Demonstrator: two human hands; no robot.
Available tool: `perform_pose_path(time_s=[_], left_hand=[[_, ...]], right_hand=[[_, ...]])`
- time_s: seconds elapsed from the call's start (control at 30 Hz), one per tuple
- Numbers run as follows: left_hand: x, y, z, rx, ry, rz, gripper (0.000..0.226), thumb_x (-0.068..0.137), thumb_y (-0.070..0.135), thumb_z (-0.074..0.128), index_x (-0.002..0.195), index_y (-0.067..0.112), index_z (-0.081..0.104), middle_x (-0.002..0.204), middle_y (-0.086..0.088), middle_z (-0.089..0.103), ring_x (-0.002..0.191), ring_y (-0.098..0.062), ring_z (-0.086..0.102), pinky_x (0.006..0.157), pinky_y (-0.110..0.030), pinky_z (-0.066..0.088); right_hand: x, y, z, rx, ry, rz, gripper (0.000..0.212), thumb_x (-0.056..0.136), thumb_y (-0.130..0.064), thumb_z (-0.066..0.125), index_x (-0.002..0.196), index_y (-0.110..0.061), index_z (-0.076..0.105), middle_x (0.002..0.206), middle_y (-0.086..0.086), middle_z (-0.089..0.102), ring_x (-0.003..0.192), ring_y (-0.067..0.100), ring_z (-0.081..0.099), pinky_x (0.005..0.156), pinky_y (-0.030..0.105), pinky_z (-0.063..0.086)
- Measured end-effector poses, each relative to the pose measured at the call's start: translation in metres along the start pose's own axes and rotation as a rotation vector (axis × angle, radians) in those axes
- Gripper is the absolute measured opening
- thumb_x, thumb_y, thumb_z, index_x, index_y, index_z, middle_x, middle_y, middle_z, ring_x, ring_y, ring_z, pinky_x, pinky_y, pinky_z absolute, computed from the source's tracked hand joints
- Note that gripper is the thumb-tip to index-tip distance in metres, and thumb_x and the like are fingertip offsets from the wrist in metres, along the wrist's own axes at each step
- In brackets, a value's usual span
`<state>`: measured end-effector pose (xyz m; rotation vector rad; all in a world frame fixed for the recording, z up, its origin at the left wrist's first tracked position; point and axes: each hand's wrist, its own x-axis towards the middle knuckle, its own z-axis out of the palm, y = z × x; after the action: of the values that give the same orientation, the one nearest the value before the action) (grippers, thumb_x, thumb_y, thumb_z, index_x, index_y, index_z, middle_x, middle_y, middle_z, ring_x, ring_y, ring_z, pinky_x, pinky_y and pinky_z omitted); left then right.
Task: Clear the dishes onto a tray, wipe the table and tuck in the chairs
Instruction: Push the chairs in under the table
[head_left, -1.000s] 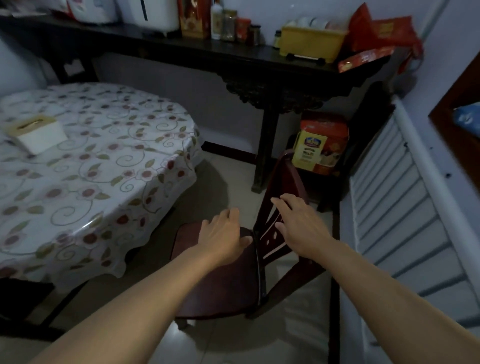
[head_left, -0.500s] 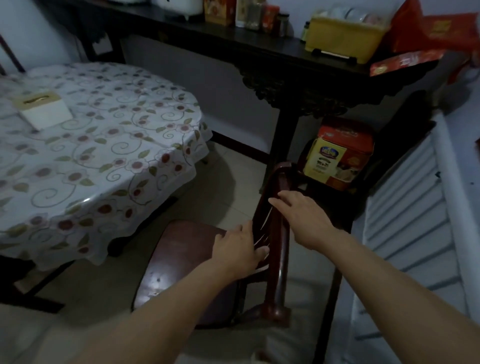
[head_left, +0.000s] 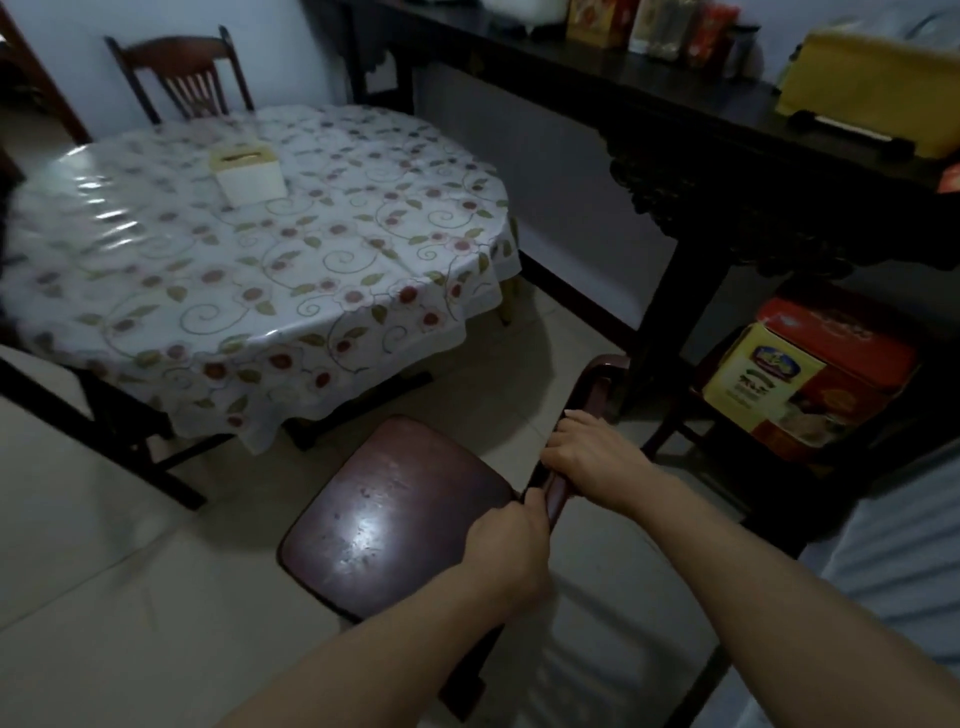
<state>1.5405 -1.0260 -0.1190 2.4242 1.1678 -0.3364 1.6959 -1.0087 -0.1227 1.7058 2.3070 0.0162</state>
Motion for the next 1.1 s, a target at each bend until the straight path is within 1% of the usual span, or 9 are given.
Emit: perform_pose_path(time_s=[0.1,0.2,0.37,0.47,0.53,0.67,0.77,0.93,1.1], left_hand=[[0.002,-0.003,-0.009,0.003,0.022,-0.015,0.039,0.084,0.011,0.058,0.117,0.009,0.037,0.113,-0.014,0.059,0.099,-0.034,0.060,0.066,-0.035,0.037],[0.003,-0.017,-0.025,0.010,0.043,-0.059,0.040,0.083,0.015,0.059,0.116,0.010,0.038,0.114,-0.015,0.057,0.102,-0.035,0.058,0.068,-0.034,0.037],[0.000,-0.060,-0.059,0.019,0.186,-0.170,0.040,0.083,0.030,0.060,0.112,0.015,0.037,0.108,-0.011,0.059,0.097,-0.034,0.060,0.067,-0.034,0.038],[-0.009,-0.089,-0.066,0.082,0.331,-0.249,0.051,0.084,0.035,0.059,0.124,0.018,0.031,0.104,-0.005,0.060,0.089,-0.029,0.062,0.061,-0.031,0.036],[-0.012,-0.110,-0.071,0.094,0.398,-0.307,0.052,0.084,0.032,0.059,0.126,0.018,0.031,0.106,-0.004,0.059,0.090,-0.028,0.062,0.061,-0.032,0.035],[-0.009,-0.151,-0.095,0.054,0.445,-0.406,0.035,0.082,0.021,0.061,0.111,0.017,0.042,0.106,-0.003,0.058,0.095,-0.026,0.059,0.063,-0.033,0.034],[-0.005,-0.183,-0.113,0.050,0.494,-0.419,0.027,0.082,0.017,0.060,0.105,0.018,0.044,0.105,0.000,0.057,0.095,-0.023,0.058,0.061,-0.030,0.031],[0.013,-0.233,-0.145,0.071,0.560,-0.370,0.033,0.080,0.019,0.064,0.106,0.019,0.043,0.108,0.002,0.055,0.100,-0.020,0.056,0.066,-0.031,0.033],[0.048,-0.249,-0.173,0.097,0.578,-0.289,0.035,0.078,0.020,0.067,0.105,0.019,0.045,0.109,0.002,0.055,0.100,-0.020,0.055,0.067,-0.032,0.033]], right_hand=[[0.009,0.006,-0.007,-0.031,0.003,-0.083,0.016,0.085,-0.018,0.055,0.100,-0.016,0.063,0.104,0.002,0.063,0.102,0.023,0.052,0.097,0.030,0.030],[0.029,0.004,-0.024,-0.018,0.028,-0.130,0.014,0.087,-0.017,0.054,0.096,-0.012,0.063,0.103,0.007,0.064,0.100,0.025,0.053,0.084,0.032,0.033],[0.081,-0.007,-0.061,-0.055,0.021,-0.213,0.025,0.081,-0.030,0.066,0.101,-0.015,0.059,0.107,0.004,0.063,0.105,0.023,0.051,0.083,0.032,0.034],[0.112,-0.017,-0.081,-0.035,0.026,-0.271,0.030,0.079,-0.032,0.070,0.099,-0.016,0.056,0.106,0.004,0.061,0.103,0.024,0.052,0.080,0.031,0.034],[0.133,-0.026,-0.094,-0.022,0.041,-0.308,0.032,0.078,-0.032,0.072,0.100,-0.015,0.056,0.104,0.005,0.061,0.101,0.025,0.053,0.078,0.032,0.034],[0.175,-0.041,-0.116,-0.016,0.063,-0.340,0.036,0.079,-0.035,0.072,0.103,-0.014,0.055,0.103,0.007,0.062,0.096,0.028,0.056,0.067,0.032,0.033],[0.205,-0.048,-0.131,-0.057,0.083,-0.349,0.042,0.079,-0.040,0.071,0.108,-0.016,0.053,0.105,0.006,0.063,0.096,0.028,0.057,0.064,0.031,0.033],[0.253,-0.049,-0.151,-0.073,0.084,-0.311,0.046,0.078,-0.043,0.070,0.112,-0.018,0.052,0.105,0.007,0.063,0.095,0.029,0.059,0.060,0.031,0.031],[0.273,-0.028,-0.158,-0.018,0.047,-0.204,0.051,0.077,-0.043,0.071,0.119,-0.019,0.053,0.110,0.008,0.061,0.101,0.028,0.057,0.065,0.031,0.034]])
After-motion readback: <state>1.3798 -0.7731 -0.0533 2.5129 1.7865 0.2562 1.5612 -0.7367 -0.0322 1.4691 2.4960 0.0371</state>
